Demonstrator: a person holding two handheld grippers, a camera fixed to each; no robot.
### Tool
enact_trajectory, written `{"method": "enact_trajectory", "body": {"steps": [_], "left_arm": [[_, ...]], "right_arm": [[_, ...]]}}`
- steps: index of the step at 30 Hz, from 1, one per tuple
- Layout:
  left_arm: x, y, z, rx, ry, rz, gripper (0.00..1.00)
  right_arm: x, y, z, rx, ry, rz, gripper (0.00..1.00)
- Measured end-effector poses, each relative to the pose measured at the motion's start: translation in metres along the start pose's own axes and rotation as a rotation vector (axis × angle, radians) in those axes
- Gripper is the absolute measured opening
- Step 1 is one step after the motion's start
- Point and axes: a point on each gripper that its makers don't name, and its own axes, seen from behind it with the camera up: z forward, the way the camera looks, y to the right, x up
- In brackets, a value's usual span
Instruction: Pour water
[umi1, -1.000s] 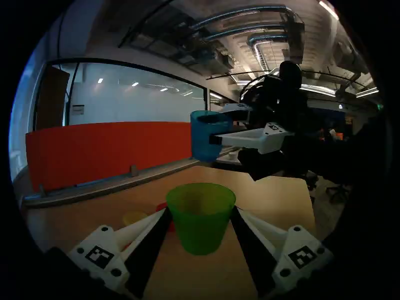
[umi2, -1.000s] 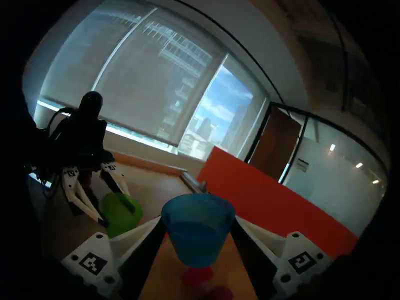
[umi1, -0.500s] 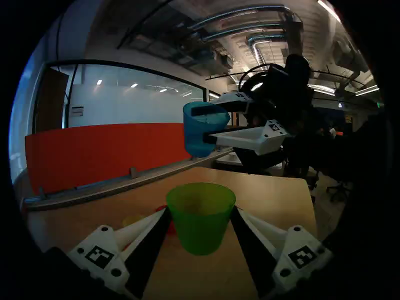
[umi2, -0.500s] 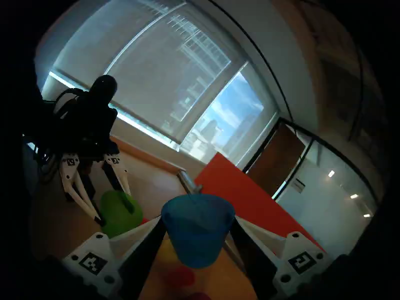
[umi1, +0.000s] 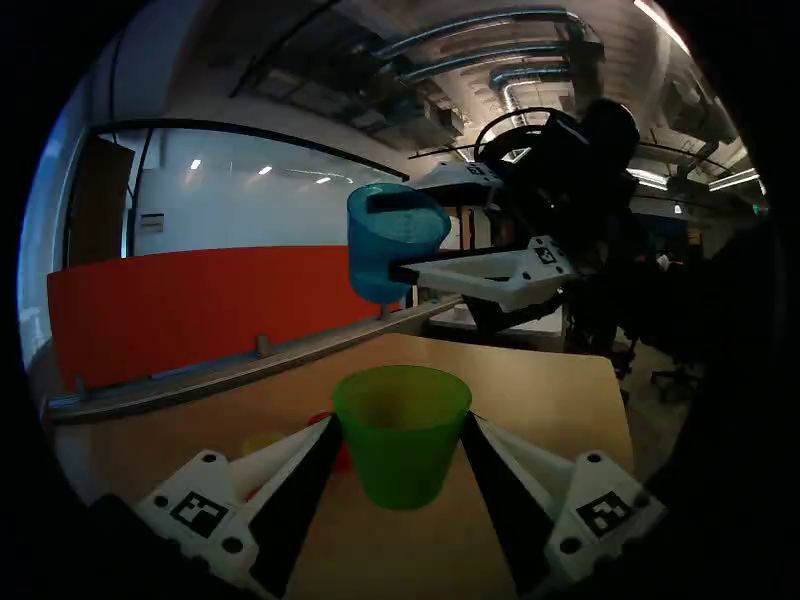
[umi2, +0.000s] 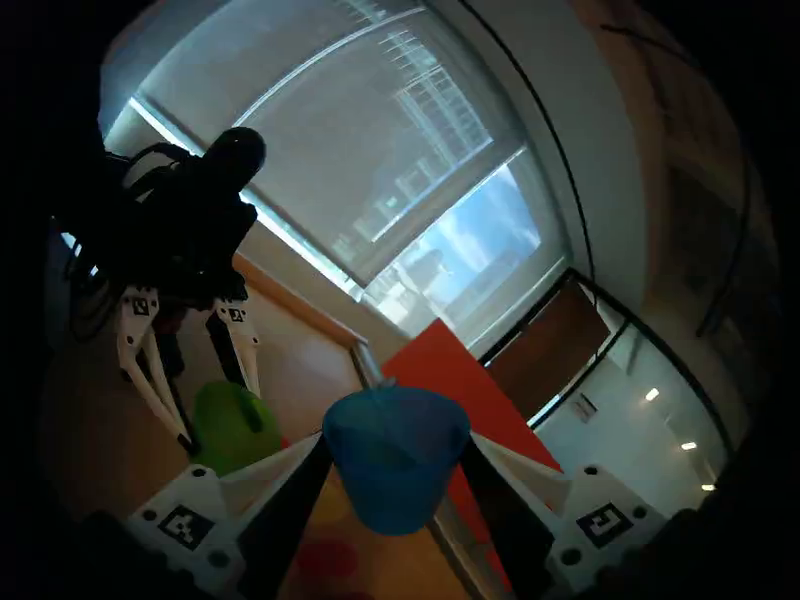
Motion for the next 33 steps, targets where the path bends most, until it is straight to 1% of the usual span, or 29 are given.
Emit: {"method": "enact_trajectory", "body": {"steps": [9,14,23,33], "left_arm": [[0.005,0.003,0.000,-0.008,0.007,0.001,0.84],[0.007,0.002,0.000,-0.006,0.013,-0.001,0.85],[0.008,0.004,-0.001,-0.011,0.016,-0.005,0.84],[0.006,0.007,0.000,-0.020,0.011,0.002,0.84]], "right_arm": [[0.010,-0.001,0.007,-0.001,-0.006,-0.126,0.90],[0.016,0.000,0.009,-0.007,-0.008,-0.188,0.89],[0.021,0.001,0.012,-0.014,-0.011,-0.267,0.89],[0.023,0.004,0.014,-0.021,-0.006,-0.317,0.89]]}}
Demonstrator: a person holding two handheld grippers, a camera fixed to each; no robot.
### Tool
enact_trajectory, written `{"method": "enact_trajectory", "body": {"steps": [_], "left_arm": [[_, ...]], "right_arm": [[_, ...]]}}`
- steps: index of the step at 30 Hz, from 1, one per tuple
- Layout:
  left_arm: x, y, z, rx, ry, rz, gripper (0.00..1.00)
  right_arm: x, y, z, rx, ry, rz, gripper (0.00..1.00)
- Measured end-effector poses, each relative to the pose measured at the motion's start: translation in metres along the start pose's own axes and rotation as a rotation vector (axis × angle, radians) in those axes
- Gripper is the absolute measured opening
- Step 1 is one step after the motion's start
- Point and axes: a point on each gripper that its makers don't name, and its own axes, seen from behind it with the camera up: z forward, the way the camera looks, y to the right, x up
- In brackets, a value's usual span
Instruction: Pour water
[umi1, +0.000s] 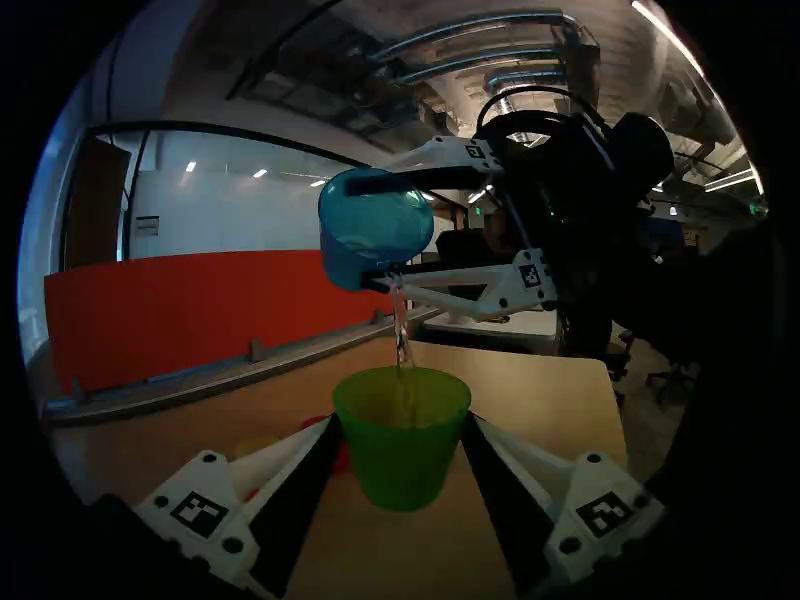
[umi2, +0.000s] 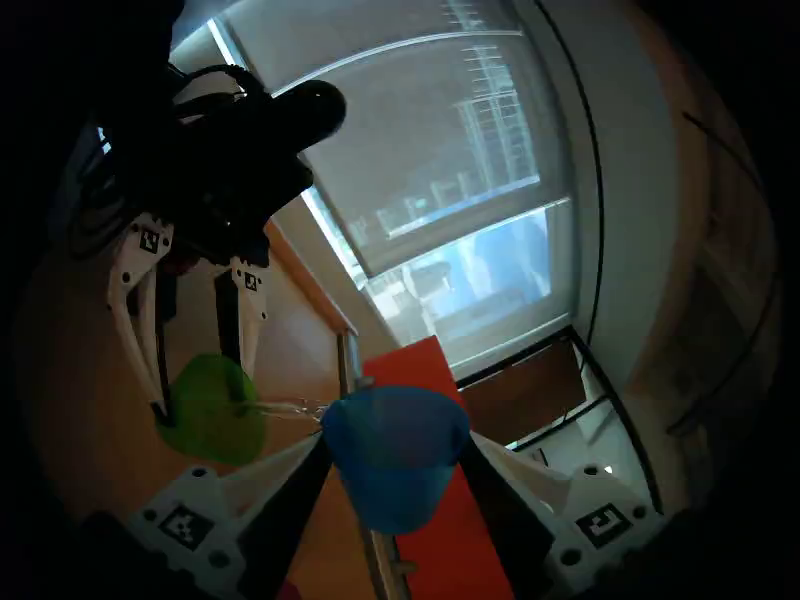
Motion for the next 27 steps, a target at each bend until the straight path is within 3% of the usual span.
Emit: {"method": "enact_trajectory", "body": {"steps": [27], "left_arm": [[0.002,0.006,0.004,-0.011,0.002,0.009,0.84]], "right_arm": [[0.002,0.016,0.002,-0.043,0.007,-0.143,0.89]]}}
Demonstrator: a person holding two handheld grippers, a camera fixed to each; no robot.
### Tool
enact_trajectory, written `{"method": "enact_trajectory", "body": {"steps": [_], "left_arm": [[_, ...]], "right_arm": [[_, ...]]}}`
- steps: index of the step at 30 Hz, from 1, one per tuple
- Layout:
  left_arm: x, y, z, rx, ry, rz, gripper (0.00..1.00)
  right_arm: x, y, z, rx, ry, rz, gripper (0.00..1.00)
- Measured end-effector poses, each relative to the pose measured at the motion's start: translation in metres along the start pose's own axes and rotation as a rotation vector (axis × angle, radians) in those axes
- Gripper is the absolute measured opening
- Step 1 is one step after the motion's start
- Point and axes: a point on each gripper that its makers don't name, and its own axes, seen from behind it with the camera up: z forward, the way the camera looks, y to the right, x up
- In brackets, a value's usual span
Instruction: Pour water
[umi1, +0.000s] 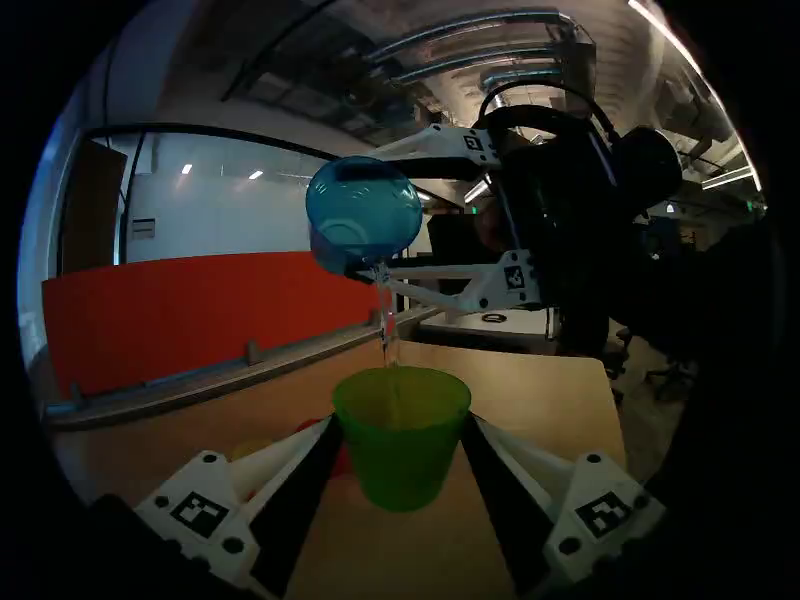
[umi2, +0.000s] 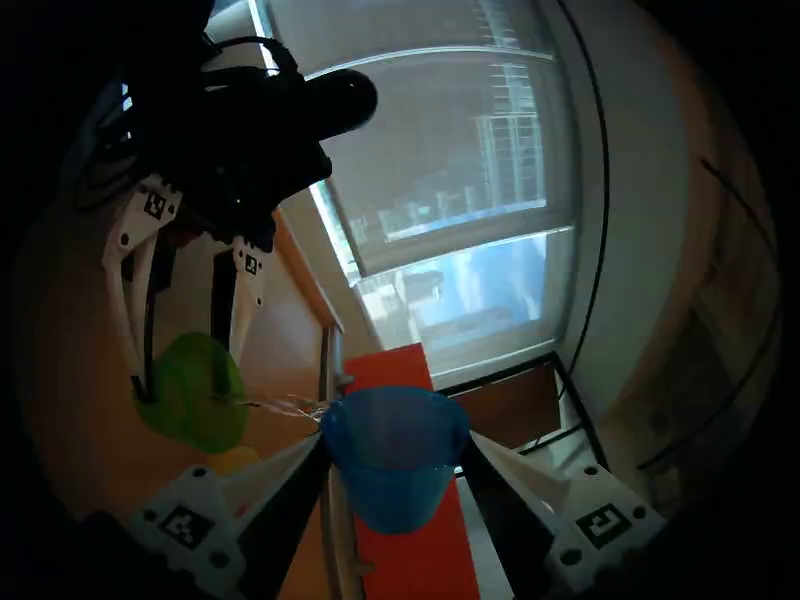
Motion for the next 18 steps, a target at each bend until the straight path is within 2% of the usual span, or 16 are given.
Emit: {"method": "enact_trajectory", "body": {"steps": [18], "left_arm": [[0.0017,0.0008,0.0006,-0.004,0.007,-0.001,0.83]], "right_arm": [[0.0073,0.0073,-0.0016,-0.013,0.012,-0.065,0.89]]}}
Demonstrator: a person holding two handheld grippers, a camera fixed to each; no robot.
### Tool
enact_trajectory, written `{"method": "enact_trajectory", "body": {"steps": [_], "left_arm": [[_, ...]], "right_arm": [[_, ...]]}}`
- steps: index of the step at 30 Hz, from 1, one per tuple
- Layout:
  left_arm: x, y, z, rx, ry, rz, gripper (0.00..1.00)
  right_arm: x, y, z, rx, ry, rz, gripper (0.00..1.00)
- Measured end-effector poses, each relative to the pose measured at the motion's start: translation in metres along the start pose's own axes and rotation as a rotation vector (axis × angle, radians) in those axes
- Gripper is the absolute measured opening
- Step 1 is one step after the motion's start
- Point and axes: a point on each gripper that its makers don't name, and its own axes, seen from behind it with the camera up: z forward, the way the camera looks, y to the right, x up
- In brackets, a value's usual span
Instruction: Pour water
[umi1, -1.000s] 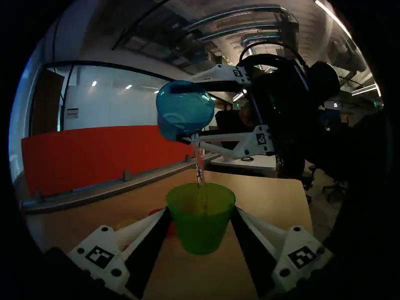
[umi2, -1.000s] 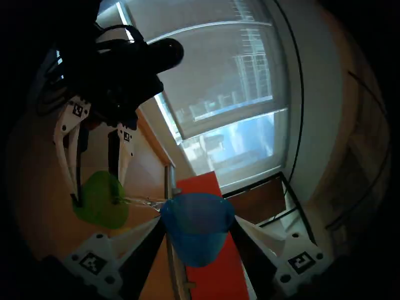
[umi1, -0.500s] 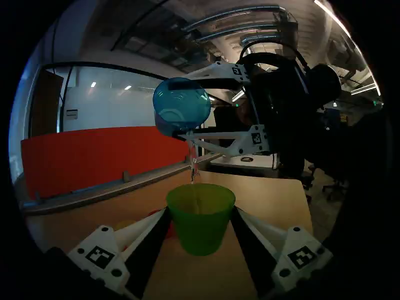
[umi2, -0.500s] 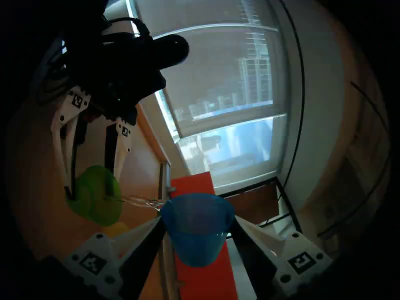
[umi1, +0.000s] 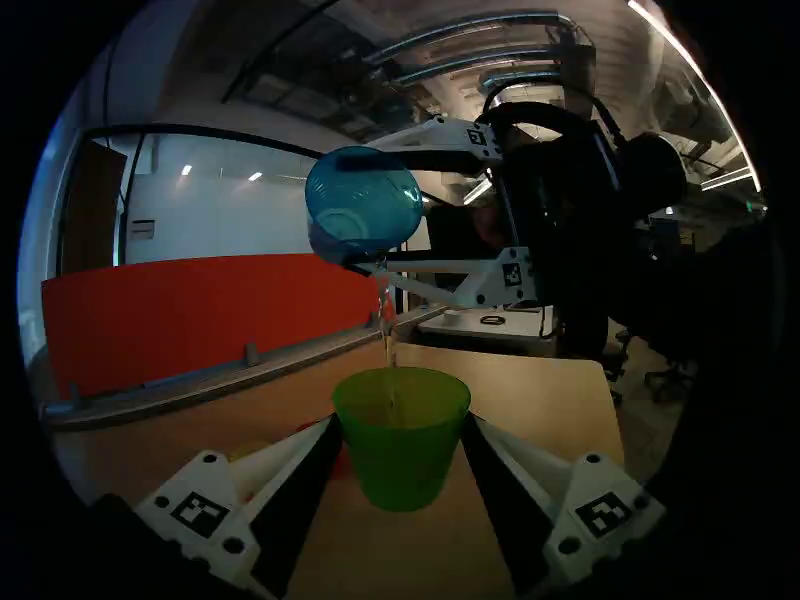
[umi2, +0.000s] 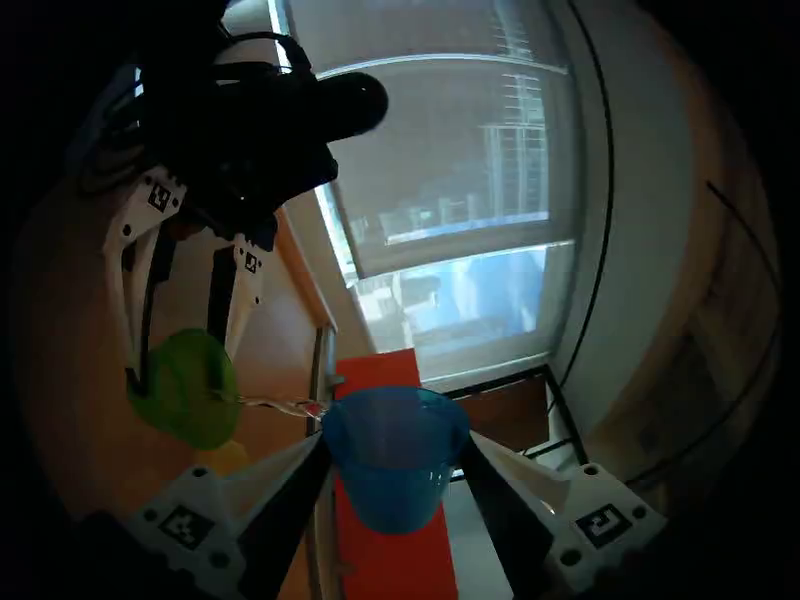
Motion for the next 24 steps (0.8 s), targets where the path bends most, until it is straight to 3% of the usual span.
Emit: {"method": "enact_trajectory", "body": {"steps": [24], "left_arm": [[0.0027,0.0001,0.0020,0.000,0.004,0.001,0.83]], "right_arm": [[0.0052,0.0099,0.0004,-0.020,0.007,-0.105,0.89]]}}
